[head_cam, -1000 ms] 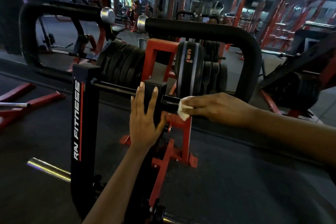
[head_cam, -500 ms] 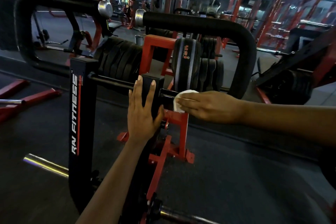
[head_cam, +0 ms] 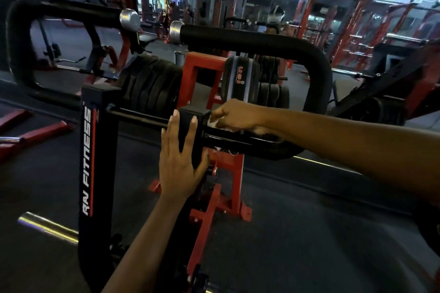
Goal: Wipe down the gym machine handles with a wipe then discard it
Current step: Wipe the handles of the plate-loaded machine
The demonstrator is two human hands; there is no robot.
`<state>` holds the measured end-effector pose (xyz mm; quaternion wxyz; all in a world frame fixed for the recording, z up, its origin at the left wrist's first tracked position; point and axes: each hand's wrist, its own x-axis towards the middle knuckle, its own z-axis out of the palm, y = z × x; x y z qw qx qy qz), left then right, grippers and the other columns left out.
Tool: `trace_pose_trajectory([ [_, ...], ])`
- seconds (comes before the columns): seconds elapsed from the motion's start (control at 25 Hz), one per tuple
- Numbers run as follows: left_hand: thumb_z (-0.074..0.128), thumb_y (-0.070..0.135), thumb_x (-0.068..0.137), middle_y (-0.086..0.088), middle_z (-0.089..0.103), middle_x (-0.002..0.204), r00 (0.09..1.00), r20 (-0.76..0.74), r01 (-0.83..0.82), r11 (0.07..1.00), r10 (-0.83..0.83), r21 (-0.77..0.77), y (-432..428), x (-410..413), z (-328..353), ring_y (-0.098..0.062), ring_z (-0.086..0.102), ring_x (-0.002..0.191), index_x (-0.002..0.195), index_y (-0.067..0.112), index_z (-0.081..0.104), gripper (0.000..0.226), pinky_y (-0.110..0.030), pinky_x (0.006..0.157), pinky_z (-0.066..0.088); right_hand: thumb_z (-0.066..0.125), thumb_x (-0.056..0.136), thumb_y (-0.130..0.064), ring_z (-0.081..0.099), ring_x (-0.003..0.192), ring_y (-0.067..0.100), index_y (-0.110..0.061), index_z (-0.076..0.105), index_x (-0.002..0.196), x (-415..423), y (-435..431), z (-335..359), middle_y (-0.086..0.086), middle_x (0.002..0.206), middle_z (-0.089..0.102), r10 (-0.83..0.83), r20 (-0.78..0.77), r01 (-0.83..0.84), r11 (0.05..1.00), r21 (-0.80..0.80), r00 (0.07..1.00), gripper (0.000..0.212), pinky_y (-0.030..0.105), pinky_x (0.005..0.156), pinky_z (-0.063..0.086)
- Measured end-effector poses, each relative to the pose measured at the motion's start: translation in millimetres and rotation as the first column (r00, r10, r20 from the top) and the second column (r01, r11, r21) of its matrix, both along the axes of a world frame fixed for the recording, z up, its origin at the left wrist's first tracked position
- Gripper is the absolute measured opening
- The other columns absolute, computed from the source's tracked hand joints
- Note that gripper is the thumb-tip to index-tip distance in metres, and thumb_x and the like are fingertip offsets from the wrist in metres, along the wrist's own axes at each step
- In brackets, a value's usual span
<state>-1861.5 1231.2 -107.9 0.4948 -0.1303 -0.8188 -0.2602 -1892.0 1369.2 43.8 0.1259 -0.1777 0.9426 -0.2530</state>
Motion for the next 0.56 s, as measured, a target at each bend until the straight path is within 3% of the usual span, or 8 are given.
trace_pose_trajectory([
  [0.12,0.045,0.039,0.091,-0.016,0.010,0.152,1.000,-0.005,-0.002,1.000,0.002,-0.005,-1,-1,0,-0.031,0.015,0.143,0.149,0.028,0.004,0.072,-0.040,0.118,0.011,0.049,0.090,-0.002,0.049,0.063,0.002,-0.009,0.060,0.119,11,22,14,-0.001,0.098,0.062,0.082,0.027,-0.084,0.993,0.079,0.996,0.032,0.009,0.056,0.041],
  [0.2,0.045,0.039,0.091,-0.017,0.010,0.152,1.000,-0.009,0.003,1.000,-0.003,-0.004,-1,0,0,-0.032,0.015,0.142,0.149,0.028,0.004,0.071,-0.039,0.118,0.011,0.050,0.090,-0.003,0.054,0.076,0.002,-0.012,0.059,0.120,15,43,29,-0.011,0.097,0.061,0.098,0.022,-0.101,0.962,0.255,0.995,0.032,0.013,0.068,0.045],
  [0.28,0.041,0.041,0.093,-0.016,0.010,0.152,1.000,-0.016,0.002,1.000,-0.002,-0.003,-1,0,0,-0.031,0.015,0.142,0.149,0.026,0.006,0.067,-0.039,0.118,0.012,0.052,0.090,-0.005,0.055,0.078,0.004,-0.013,0.059,0.120,14,48,40,-0.007,0.105,0.063,0.095,0.080,-0.118,0.918,0.378,0.992,0.032,0.017,0.070,0.046],
  [0.44,0.044,0.038,0.091,-0.016,0.010,0.152,1.000,-0.004,0.001,1.000,-0.001,-0.011,-2,0,1,-0.031,0.017,0.142,0.148,0.023,0.012,0.067,-0.047,0.115,0.019,0.049,0.090,-0.001,0.049,0.054,0.000,-0.008,0.059,0.119,4,13,32,0.001,0.106,0.065,0.097,0.039,-0.102,0.983,0.152,0.994,0.031,0.011,0.049,0.039],
  [0.48,0.045,0.037,0.090,-0.016,0.010,0.152,1.000,-0.001,0.000,1.000,0.000,-0.010,-2,0,1,-0.031,0.017,0.142,0.148,0.024,0.011,0.068,-0.047,0.115,0.020,0.049,0.090,0.000,0.049,0.056,0.001,-0.005,0.057,0.121,2,6,28,0.002,0.112,0.064,0.109,0.012,-0.109,0.982,0.152,0.994,0.033,0.010,0.049,0.040],
  [0.56,0.044,0.038,0.090,-0.016,0.010,0.152,1.000,0.001,0.010,1.000,-0.010,-0.008,-2,0,1,-0.031,0.016,0.142,0.149,0.028,0.007,0.070,-0.046,0.115,0.018,0.048,0.090,-0.001,0.057,0.074,0.008,-0.005,0.055,0.123,2,6,25,0.002,0.124,0.059,0.151,-0.029,-0.142,0.967,0.211,0.988,0.034,0.014,0.063,0.047],
])
